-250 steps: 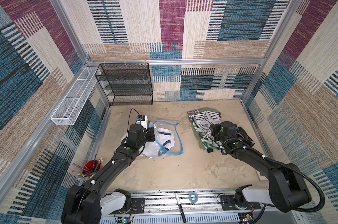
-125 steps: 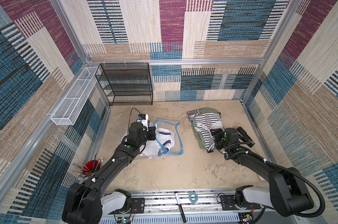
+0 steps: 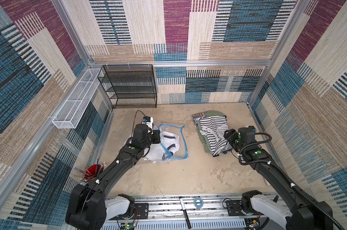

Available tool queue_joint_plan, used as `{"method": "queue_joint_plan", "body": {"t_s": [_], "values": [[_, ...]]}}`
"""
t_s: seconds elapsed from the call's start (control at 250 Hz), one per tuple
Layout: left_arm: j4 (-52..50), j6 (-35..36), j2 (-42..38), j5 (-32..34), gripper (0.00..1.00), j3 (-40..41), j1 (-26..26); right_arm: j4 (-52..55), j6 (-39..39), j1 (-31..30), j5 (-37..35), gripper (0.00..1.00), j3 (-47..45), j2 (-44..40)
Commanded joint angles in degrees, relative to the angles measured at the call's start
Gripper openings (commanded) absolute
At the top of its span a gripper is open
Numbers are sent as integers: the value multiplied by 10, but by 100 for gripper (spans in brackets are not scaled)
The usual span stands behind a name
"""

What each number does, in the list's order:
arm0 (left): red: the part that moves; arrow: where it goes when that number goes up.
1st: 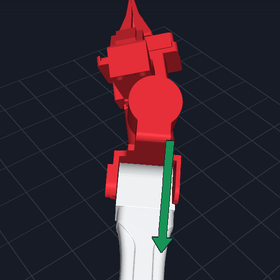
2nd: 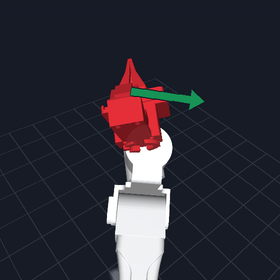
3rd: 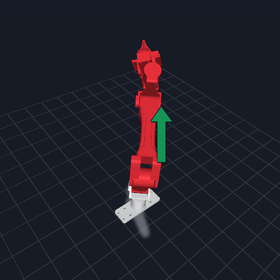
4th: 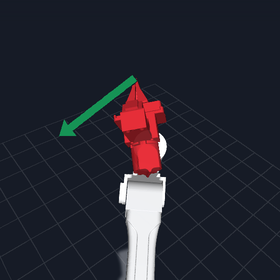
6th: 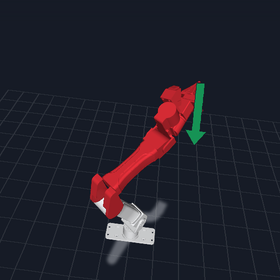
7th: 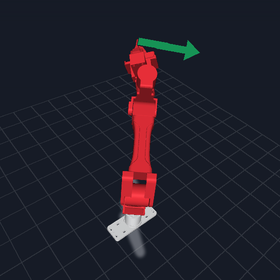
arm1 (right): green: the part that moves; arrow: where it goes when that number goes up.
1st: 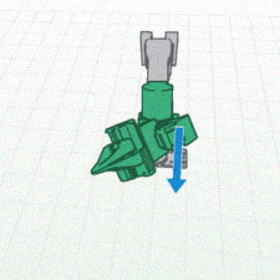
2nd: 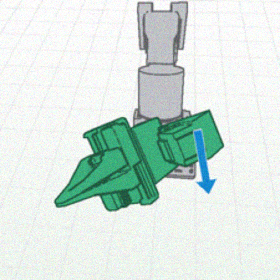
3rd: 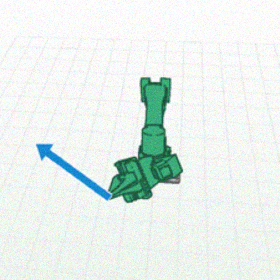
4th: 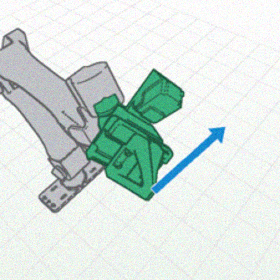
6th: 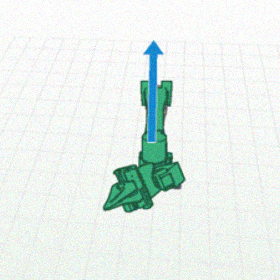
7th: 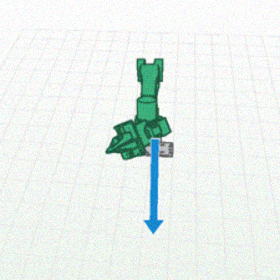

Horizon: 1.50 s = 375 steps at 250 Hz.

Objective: Take the tank top out of the vacuum bag
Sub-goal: Place the tank top on the tank top, then adjust the tank top.

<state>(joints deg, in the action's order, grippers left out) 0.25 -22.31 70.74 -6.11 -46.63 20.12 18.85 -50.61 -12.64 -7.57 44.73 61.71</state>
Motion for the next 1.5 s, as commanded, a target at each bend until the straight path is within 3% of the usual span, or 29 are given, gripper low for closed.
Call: {"method": "queue_joint_plan", "body": {"t_s": [0.0,0.148,0.344,0.472,0.756,1.004,1.172,1.288,1.496], "values": [[4,4,9,4,0,-5,0,34,145,-26,-11,73,81,88],[31,2,20,0,0,1,0,49,269,-80,-56,60,238,280],[38,5,24,15,0,12,-2,67,374,-82,-49,61,407,479],[41,9,15,18,0,23,-2,67,415,-82,-43,54,467,565],[30,1,6,30,0,42,-4,43,427,-81,-68,51,472,597],[18,0,-5,32,0,49,-3,49,434,-81,-76,41,481,620],[10,0,-10,32,0,49,-4,44,432,-82,-81,27,473,611],[12,-3,-11,29,0,51,-4,40,431,-80,-89,0,472,600],[10,-4,-11,25,0,51,-4,16,430,-76,-96,0,432,565]]}}
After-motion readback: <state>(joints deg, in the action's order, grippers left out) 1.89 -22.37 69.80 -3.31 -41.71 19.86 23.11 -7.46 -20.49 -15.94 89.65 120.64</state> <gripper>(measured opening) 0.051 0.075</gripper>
